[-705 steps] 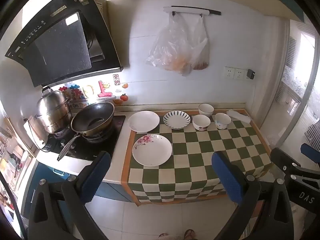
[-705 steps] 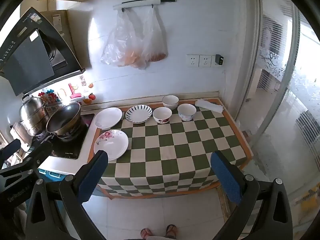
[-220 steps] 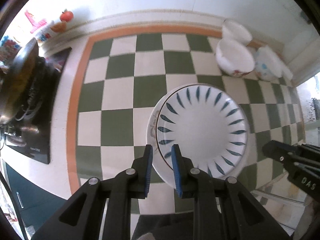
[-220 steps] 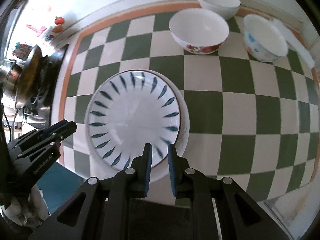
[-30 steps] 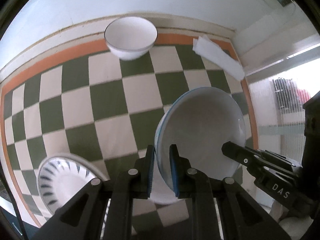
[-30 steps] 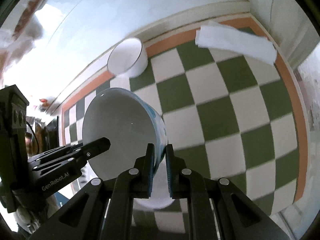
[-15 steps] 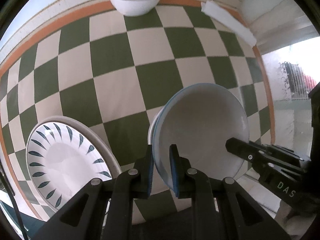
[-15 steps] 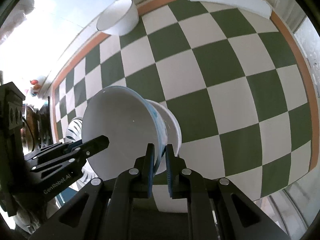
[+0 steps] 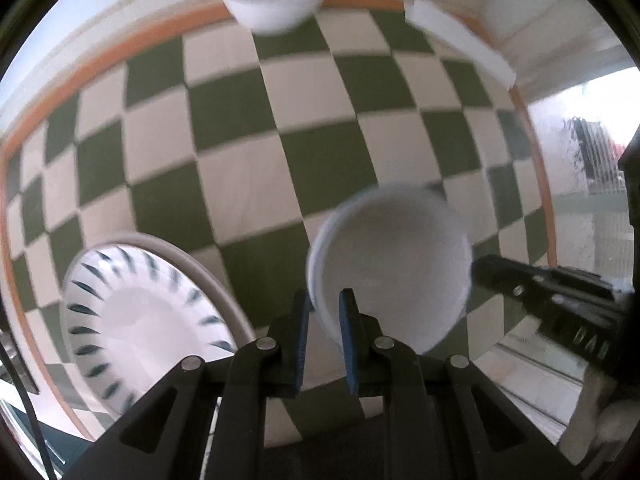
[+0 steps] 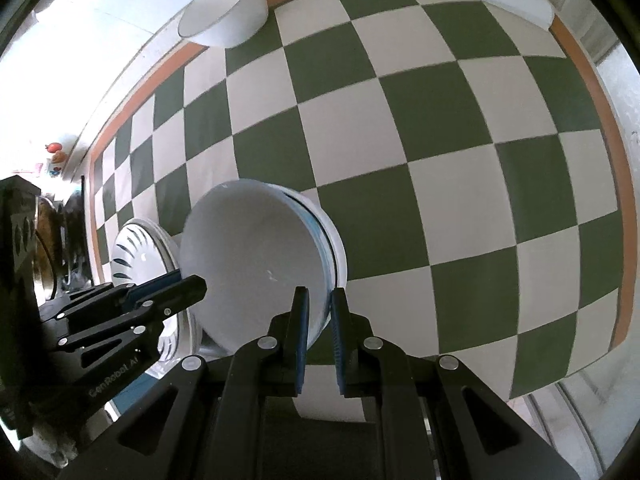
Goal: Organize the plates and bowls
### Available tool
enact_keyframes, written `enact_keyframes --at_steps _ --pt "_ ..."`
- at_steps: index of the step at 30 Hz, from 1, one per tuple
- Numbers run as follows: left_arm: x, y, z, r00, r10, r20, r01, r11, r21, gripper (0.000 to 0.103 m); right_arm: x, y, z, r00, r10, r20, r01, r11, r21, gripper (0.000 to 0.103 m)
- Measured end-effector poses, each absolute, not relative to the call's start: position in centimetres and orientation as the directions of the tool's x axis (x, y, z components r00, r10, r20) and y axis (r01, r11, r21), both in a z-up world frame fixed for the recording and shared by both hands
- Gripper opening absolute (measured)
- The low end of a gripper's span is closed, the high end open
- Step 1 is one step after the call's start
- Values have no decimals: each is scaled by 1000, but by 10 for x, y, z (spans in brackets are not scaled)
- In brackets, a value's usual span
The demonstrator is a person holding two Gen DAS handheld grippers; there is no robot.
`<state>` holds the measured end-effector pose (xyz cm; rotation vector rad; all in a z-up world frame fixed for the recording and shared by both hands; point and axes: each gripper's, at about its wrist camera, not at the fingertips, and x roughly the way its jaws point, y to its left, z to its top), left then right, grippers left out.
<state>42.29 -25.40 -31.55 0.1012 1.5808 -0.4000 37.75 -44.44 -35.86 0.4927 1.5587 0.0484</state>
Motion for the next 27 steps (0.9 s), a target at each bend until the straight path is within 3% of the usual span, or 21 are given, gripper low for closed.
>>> enact_keyframes --at_steps 3,5,7,10,17,27 --pt "445 -244 -286 8 -216 -976 275 939 -206 14 392 -456 -332 85 337 -937 265 899 348 13" --pt "473 -236 -270 52 -255 -965 231 944 -237 25 408 -462 -317 123 338 -933 258 897 359 16" --pt "498 -228 -266 94 -262 -960 182 953 -242 31 432 -467 -303 158 347 -924 242 894 377 34" --pt "545 -216 -270 133 -248 -959 84 967 -239 31 476 -472 -294 225 395 -891 211 873 440 46" --pt "621 -204 -307 112 -252 -961 -95 960 -263 31 582 -461 -311 256 404 -878 141 883 447 46" --pt "652 -223 -366 39 -257 -966 -105 960 -259 30 665 -453 -376 214 368 -905 163 900 404 46"
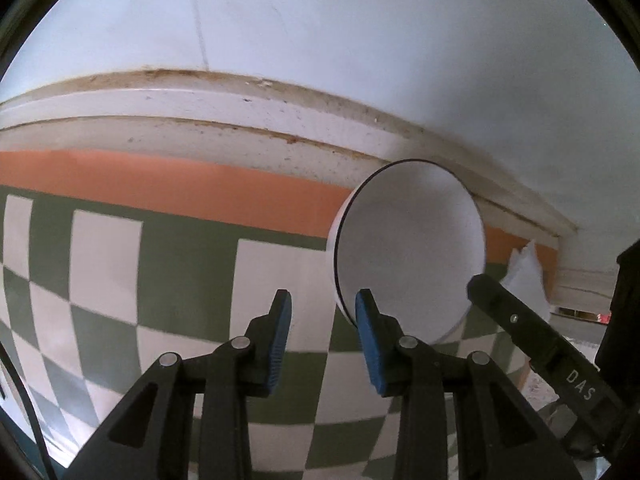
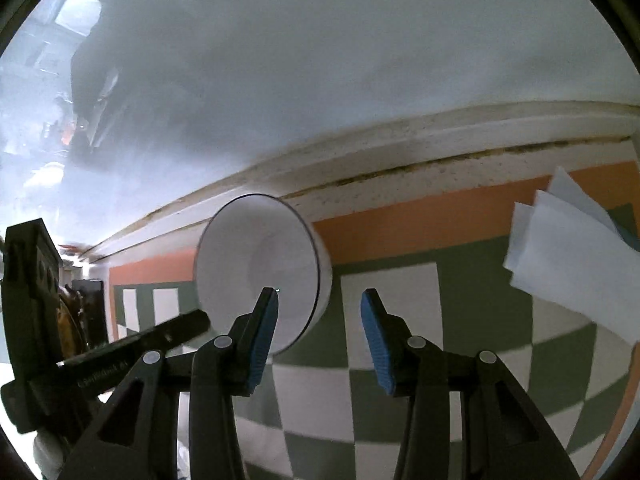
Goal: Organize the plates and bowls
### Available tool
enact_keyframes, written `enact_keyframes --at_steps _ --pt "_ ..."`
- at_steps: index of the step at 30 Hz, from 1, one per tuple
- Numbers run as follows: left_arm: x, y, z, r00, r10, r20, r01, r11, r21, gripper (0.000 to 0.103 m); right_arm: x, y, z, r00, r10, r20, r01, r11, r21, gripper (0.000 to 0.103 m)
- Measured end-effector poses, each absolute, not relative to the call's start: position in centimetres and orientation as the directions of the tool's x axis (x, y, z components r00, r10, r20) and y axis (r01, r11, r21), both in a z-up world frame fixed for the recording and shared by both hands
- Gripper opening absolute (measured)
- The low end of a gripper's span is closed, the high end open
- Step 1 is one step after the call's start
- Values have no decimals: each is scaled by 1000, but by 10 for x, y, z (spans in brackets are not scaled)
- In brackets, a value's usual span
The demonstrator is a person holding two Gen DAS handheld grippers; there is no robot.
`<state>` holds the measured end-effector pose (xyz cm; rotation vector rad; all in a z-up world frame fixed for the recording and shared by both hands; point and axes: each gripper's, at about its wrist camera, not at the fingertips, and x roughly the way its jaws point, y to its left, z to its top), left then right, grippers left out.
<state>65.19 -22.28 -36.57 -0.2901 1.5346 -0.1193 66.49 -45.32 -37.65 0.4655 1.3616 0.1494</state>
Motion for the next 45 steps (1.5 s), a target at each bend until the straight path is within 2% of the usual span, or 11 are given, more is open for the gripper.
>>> enact_keyframes --at_steps 1,2,3,4,6,7,23,34,45 --pt "653 -225 -370 38 -250 -968 -93 963 -252 29 667 -453 -381 205 375 -904 167 897 410 46" --pt "654 -226 -372 42 -254 -966 -89 962 -257 22 670 -451 -388 192 389 -901 170 891 421 45" --pt "655 -228 -375 53 -271 -961 -81 958 -274 18 673 -450 -393 182 393 -901 171 890 423 39" --pt "656 -229 -376 61 -276 -959 -72 957 -280 13 674 -448 -397 174 393 -903 169 892 420 29" --pt "657 -235 -376 82 -243 -966 -34 968 -247 12 677 -445 -404 164 403 -900 160 890 427 18" --pt "657 -236 -375 88 -233 -968 -24 971 -236 12 678 -443 -408 158 407 -899 156 889 430 16" --pt "625 -237 -354 103 -234 -967 -5 972 -235 12 644 -419 -389 184 352 -918 96 923 373 15" --pt "558 -239 -304 160 -238 -958 56 971 -232 12 572 -416 -335 247 349 -904 78 922 378 15" --pt "486 -243 -261 186 -291 -938 138 953 -268 12 470 -430 -273 330 329 -885 99 920 379 15"
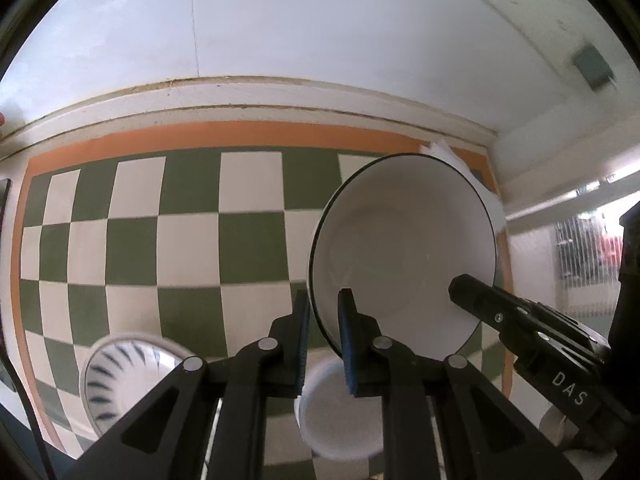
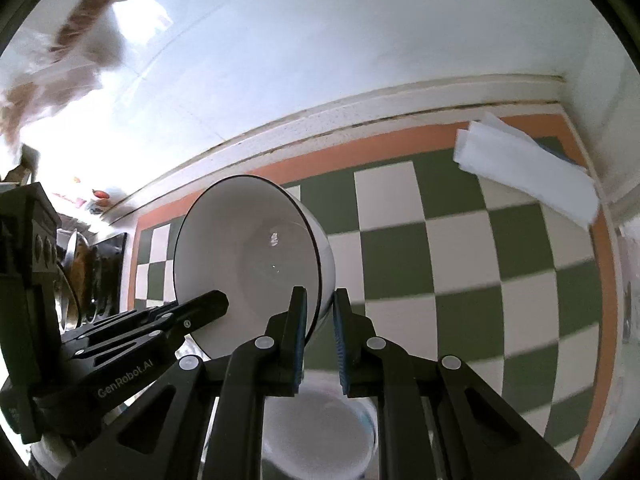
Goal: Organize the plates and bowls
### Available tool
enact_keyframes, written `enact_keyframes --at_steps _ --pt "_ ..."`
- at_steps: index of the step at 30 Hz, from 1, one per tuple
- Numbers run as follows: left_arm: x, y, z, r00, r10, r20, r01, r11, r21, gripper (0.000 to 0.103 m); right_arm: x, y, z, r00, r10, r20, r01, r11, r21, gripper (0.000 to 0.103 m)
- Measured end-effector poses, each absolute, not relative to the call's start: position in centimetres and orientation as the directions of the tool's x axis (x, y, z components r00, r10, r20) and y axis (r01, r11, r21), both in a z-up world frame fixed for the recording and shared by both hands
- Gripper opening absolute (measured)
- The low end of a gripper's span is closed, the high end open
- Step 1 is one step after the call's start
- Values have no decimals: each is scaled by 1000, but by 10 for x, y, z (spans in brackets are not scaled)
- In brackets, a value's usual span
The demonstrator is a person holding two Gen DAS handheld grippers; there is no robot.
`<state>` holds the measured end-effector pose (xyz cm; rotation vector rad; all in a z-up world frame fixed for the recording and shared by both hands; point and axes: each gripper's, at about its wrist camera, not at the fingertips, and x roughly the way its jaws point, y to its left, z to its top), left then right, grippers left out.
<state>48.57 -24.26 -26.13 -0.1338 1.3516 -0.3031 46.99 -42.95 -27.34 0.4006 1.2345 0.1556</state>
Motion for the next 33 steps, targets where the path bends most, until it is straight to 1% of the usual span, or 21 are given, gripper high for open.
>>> enact_keyframes --at_steps 7,13,20,33 --pt "433 -246 -248 189 -298 -936 196 945 -262 12 407 -431 -251 365 311 -877 127 917 378 15" --pt "398 -246 -252 174 -292 -941 220 942 -252 12 363 -428 -251 364 308 -879 143 914 379 15" --pt "376 -249 -275 133 -275 -952 222 945 -242 12 335 -429 -272 326 309 -894 164 912 375 15" --pt "371 -256 -321 57 -213 -975 207 958 -197 12 333 -436 -324 248 333 -910 195 903 383 15"
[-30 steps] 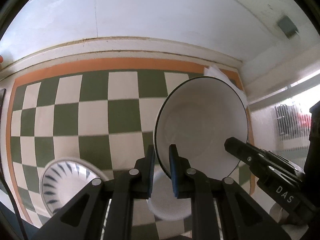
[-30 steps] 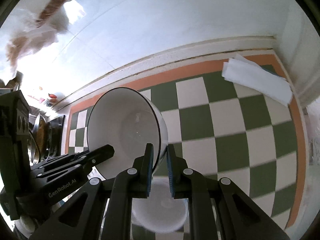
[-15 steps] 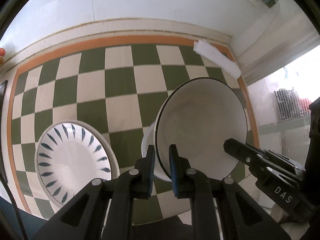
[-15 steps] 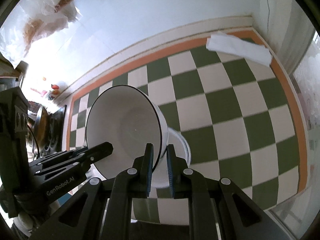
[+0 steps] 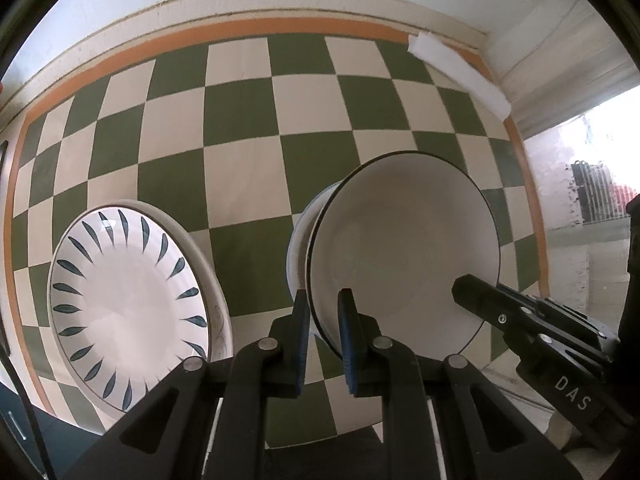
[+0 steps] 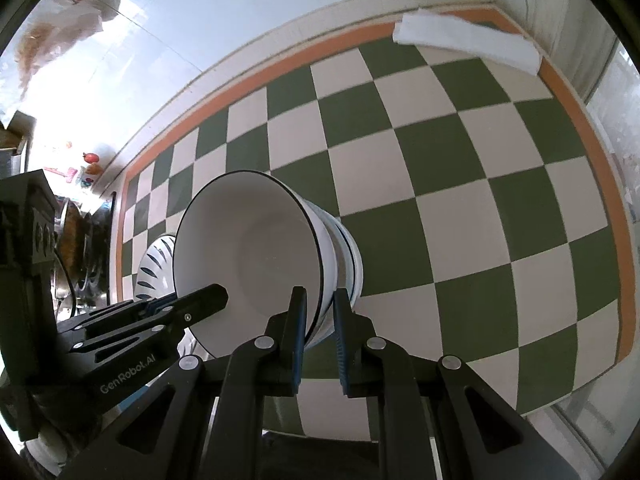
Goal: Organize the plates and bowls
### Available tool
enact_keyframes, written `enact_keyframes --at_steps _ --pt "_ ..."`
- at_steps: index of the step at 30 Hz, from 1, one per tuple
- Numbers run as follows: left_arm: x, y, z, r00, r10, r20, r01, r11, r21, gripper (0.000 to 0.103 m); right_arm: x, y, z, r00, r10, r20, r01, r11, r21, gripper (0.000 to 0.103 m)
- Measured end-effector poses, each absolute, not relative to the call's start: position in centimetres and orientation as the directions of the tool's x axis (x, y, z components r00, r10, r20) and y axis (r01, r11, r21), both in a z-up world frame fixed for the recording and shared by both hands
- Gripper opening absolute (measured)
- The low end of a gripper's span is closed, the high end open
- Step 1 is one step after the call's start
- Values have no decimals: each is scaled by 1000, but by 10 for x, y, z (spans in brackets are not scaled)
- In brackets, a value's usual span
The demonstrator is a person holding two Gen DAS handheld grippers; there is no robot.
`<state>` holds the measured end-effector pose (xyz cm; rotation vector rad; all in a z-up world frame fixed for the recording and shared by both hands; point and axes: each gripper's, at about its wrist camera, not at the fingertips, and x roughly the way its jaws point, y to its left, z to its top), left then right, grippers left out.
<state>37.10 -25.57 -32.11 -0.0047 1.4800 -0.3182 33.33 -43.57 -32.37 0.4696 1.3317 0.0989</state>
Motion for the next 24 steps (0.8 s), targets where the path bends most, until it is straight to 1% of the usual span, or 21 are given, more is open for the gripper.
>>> enact_keyframes --at_steps 6,15,18,24 --pt "373 -258 -324 63 -181 -981 213 963 -164 12 339 -434 -341 216 344 -914 197 901 386 15" --pt "373 -259 -325 50 -152 -987 212 968 -138 13 344 -432 -341 196 344 -918 194 904 380 16" --pt "375 -259 -327 38 -149 -988 204 969 -138 16 346 -432 -342 183 348 -919 202 902 382 18" --pt "371 -260 -318 51 -131 -990 217 969 -117 16 348 -431 -340 178 339 -924 202 906 372 18"
